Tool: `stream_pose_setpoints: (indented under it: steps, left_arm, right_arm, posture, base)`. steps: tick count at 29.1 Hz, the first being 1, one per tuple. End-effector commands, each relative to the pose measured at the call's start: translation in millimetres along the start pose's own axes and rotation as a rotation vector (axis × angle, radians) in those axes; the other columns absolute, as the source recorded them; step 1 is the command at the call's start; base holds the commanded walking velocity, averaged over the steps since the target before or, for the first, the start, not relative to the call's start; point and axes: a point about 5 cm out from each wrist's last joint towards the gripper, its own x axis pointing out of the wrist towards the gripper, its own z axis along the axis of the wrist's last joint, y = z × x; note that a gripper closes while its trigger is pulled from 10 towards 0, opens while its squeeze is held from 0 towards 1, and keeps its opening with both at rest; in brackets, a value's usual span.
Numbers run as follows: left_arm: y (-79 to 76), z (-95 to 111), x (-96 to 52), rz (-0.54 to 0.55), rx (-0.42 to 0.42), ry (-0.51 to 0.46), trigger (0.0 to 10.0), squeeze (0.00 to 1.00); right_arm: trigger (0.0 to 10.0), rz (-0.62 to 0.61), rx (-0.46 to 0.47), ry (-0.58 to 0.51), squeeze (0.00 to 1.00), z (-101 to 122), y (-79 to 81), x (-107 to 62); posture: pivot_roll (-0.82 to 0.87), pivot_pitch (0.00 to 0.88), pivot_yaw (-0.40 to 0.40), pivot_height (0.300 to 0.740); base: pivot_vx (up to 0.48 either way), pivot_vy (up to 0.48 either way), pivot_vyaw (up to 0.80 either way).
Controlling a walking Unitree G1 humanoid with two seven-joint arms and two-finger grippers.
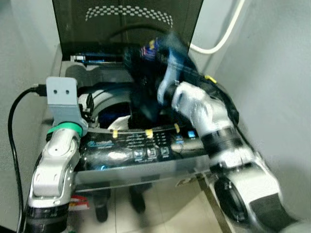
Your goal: Clothes washing
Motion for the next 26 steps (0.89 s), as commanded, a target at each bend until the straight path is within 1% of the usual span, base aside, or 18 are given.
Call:
stream_pose_setpoints:
  steps: [1, 2, 3, 4, 5, 8, 9, 11, 12, 14, 15, 16, 17, 19, 20, 21, 25, 26]
  left_arm:
    - [-8.2, -5.4, -0.9, -0.026, 0.001, 0.020, 10.0, 0.00]
    - [-9.7, -5.2, -1.8, -0.027, -0.002, 0.019, 10.0, 0.00]
    - [-9.7, -5.2, -1.8, -0.027, -0.002, 0.019, 10.0, 0.00]
    - [-10.1, -5.7, -3.6, -0.024, -0.002, 0.019, 10.0, 0.00]
    - [-9.4, -6.9, -5.4, -0.019, -0.004, 0.021, 10.0, 0.00]
    - [-9.4, -6.9, -5.4, -0.019, -0.004, 0.021, 10.0, 0.00]
    - [-8.8, -7.8, -7.0, -0.016, -0.005, 0.023, 10.0, 0.00]
    - [-8.6, -9.7, -9.3, -0.018, -0.004, 0.028, 10.0, 0.00]
    - [-9.1, -10.0, -9.4, -0.022, -0.003, 0.030, 10.0, 0.00]
    - [-10.7, -9.8, -8.6, -0.034, -0.002, 0.031, 10.0, 0.00]
    - [-11.0, -9.6, -8.3, -0.038, -0.001, 0.031, 10.0, 0.00]
    - [-11.9, -8.8, -7.4, -0.045, -0.001, 0.028, 10.0, 0.00]
    - [-11.9, -8.8, -7.4, -0.045, -0.001, 0.028, 10.0, 0.00]
    - [-13.5, -8.5, -6.3, -0.058, -0.002, 0.027, 10.0, 0.00]
    - [-13.5, -8.5, -6.3, -0.058, -0.002, 0.027, 10.0, 0.00]
    - [-15.4, -8.8, -5.8, -0.067, -0.003, 0.029, 10.0, 0.00]
    - [-16.5, -9.1, -5.7, -0.074, -0.003, 0.030, 10.0, 0.00]
    - [-17.5, -9.4, -5.5, -0.080, -0.004, 0.031, 10.0, 0.00]
  right_arm:
    - [10.0, 0.068, 0.124, -0.470, 0.00, 120.3, 22.4, -3.9]
    - [10.0, 0.092, 0.219, -0.620, 0.00, 158.9, 28.1, -14.1]
    - [10.0, 0.092, 0.219, -0.620, 0.00, 158.9, 28.1, -14.1]
    - [10.0, 0.098, 0.233, -0.666, 0.00, 174.5, 28.5, -21.0]
    - [10.0, 0.089, 0.165, -0.601, 0.00, 165.5, 25.1, -19.0]
    - [10.0, 0.089, 0.165, -0.601, 0.00, 165.5, 25.1, -19.0]
    - [10.0, 0.079, 0.092, -0.508, 0.00, 148.0, 21.2, -13.9]
    - [10.0, 0.085, -0.041, -0.224, 0.00, 87.2, 11.3, -1.0]
    - [10.0, 0.100, -0.074, -0.126, 0.00, 63.4, 8.3, 0.9]
    - [10.0, 0.134, -0.082, 0.038, 0.00, 21.6, 2.5, 1.6]
    - [10.0, 0.146, -0.074, 0.082, 0.00, 10.3, 1.3, 1.0]
    - [10.0, 0.163, -0.082, 0.192, 0.00, -17.8, -2.9, -2.4]
    - [10.0, 0.163, -0.082, 0.192, 0.00, -17.8, -2.9, -2.4]
    - [10.0, 0.182, -0.134, 0.343, 0.00, -53.7, -9.5, -11.5]
    - [10.0, 0.182, -0.134, 0.343, 0.00, -53.7, -9.5, -11.5]
    - [10.0, 0.188, -0.189, 0.426, 0.00, -71.6, -15.1, -19.3]
    - [10.0, 0.168, -0.218, 0.440, 0.00, -74.4, -18.6, -21.6]
    - [10.0, 0.106, -0.249, 0.410, 0.00, -69.8, -23.8, -21.7]
  posture:
    - [0.08, 0.047, -0.109, 0.740]
    - [0.08, 0.047, -0.109, 0.740]
    - [0.08, 0.047, -0.109, 0.740]
    - [0.09, 0.043, -0.122, 0.740]
    - [0.09, 0.043, -0.122, 0.740]
    - [0.09, 0.043, -0.122, 0.740]
    - [0.09, 0.041, -0.127, 0.740]
    - [0.09, 0.037, -0.120, 0.740]
    - [0.09, 0.037, -0.120, 0.740]
    - [0.09, 0.038, -0.115, 0.740]
    - [0.09, 0.038, -0.115, 0.740]
    - [0.09, 0.038, -0.109, 0.740]
    - [0.09, 0.038, -0.109, 0.740]
    - [0.08, 0.038, -0.098, 0.740]
    - [0.08, 0.038, -0.098, 0.740]
    - [0.08, 0.038, -0.098, 0.740]
    - [0.08, 0.037, -0.092, 0.740]
    - [0.07, 0.034, -0.088, 0.740]
  base:
    - [0.000, 0.000, 0.00]
    - [0.000, 0.000, 0.00]
    - [0.000, 0.000, 0.00]
    - [0.000, 0.000, 0.00]
    - [0.000, 0.000, 0.00]
    - [0.000, 0.000, 0.00]
    - [0.000, 0.000, 0.00]
    - [0.000, 0.000, 0.00]
    - [0.000, 0.000, 0.00]
    - [0.000, 0.000, 0.00]
    - [0.000, 0.000, 0.00]
    - [0.000, 0.000, 0.00]
    - [0.000, 0.000, 0.00]
    - [0.000, 0.000, 0.00]
    - [0.000, 0.000, 0.00]
    - [0.000, 0.000, 0.00]
    - [0.000, 0.000, 0.00]
    - [0.000, 0.000, 0.00]
